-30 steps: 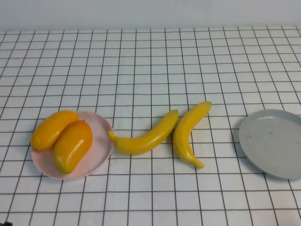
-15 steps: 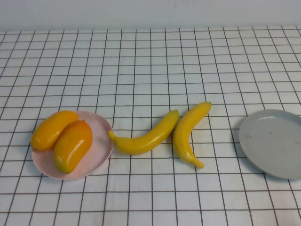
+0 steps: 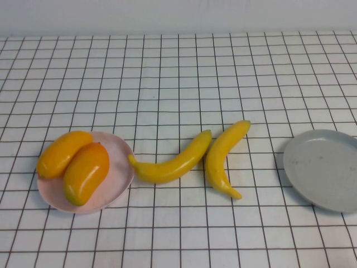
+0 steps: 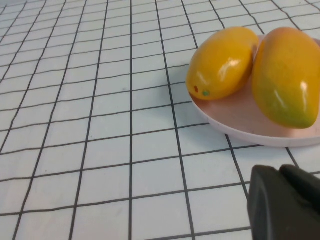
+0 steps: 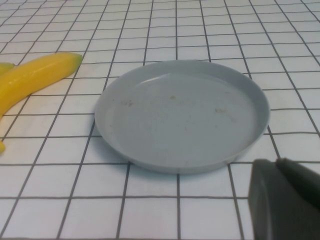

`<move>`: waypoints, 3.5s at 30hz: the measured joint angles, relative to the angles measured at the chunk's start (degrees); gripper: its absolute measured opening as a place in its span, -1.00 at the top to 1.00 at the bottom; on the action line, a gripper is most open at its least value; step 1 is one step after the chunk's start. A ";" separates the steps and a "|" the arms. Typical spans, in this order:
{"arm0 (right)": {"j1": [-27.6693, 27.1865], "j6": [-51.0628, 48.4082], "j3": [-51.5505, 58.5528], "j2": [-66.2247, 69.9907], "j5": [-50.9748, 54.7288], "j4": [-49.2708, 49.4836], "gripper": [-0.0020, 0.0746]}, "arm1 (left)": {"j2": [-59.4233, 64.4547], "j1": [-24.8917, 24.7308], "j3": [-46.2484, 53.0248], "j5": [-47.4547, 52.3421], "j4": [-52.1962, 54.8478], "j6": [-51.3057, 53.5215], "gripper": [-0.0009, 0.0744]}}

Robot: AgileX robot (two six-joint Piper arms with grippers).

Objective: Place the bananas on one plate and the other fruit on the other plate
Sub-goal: Put another type of fruit in the right plate

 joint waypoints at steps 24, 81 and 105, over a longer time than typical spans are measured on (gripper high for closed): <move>0.00 0.00 0.00 0.00 0.00 0.00 0.99 | 0.00 0.00 0.00 0.00 -0.61 0.20 0.98; 0.00 -8.52 -42.46 50.31 32.51 18.54 0.99 | 0.00 0.00 0.00 0.09 -1.20 0.20 0.99; 26.43 -3.69 -104.50 118.29 49.54 11.36 0.35 | 0.00 0.00 0.00 0.23 -10.86 0.20 0.99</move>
